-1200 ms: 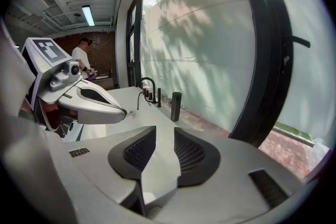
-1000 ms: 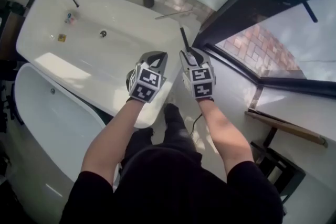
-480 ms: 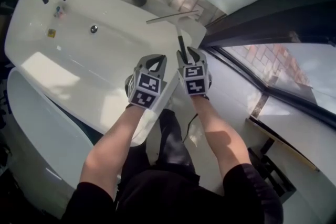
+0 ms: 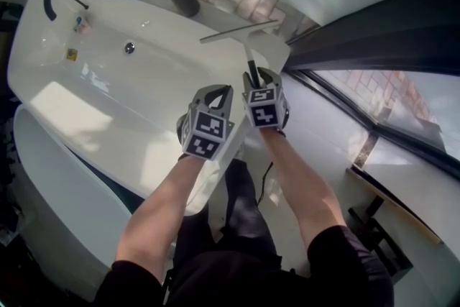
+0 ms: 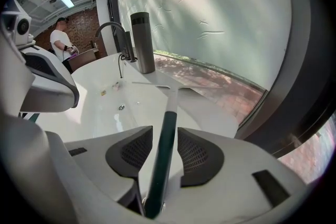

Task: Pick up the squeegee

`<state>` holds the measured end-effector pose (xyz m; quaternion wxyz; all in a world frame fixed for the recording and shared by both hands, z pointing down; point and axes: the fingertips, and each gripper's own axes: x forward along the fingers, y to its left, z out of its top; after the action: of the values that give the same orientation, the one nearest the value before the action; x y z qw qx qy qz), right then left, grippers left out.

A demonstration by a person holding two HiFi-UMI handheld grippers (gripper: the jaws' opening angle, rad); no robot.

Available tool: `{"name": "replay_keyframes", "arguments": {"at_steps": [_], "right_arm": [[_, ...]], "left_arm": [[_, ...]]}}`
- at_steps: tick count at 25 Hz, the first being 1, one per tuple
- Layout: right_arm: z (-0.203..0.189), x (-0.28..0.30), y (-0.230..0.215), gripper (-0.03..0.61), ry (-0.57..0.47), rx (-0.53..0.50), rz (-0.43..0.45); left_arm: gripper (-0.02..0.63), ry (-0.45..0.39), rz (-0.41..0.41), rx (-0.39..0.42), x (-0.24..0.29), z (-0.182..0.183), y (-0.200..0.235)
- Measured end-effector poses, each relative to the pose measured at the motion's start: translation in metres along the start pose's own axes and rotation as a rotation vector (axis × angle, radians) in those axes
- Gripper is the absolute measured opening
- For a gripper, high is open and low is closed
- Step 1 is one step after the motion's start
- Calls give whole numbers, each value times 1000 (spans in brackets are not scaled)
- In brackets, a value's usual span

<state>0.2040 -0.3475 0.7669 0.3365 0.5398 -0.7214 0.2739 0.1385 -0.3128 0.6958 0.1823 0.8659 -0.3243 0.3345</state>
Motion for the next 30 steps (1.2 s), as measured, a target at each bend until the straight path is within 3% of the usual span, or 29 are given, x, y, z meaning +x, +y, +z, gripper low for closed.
{"name": "replay_keyframes", "arguments": {"at_steps": [6, 10, 15, 23, 30], "right_arm": [[-6, 13, -7, 149, 39, 10, -22], [-10, 17, -9, 114, 57, 15, -40], [-3, 10, -11, 104, 22, 42, -46], [17, -32, 3, 100, -44, 52, -29], [37, -112, 52, 100, -120, 34, -11]], "left_arm": [[0, 11, 7, -17, 7, -3, 5], [0, 5, 11, -14, 6, -2, 6], [0, 3, 26, -14, -2, -1, 10], [0, -30, 62, -9, -39, 5, 16], [0, -88, 83, 21, -114, 6, 18]]}}
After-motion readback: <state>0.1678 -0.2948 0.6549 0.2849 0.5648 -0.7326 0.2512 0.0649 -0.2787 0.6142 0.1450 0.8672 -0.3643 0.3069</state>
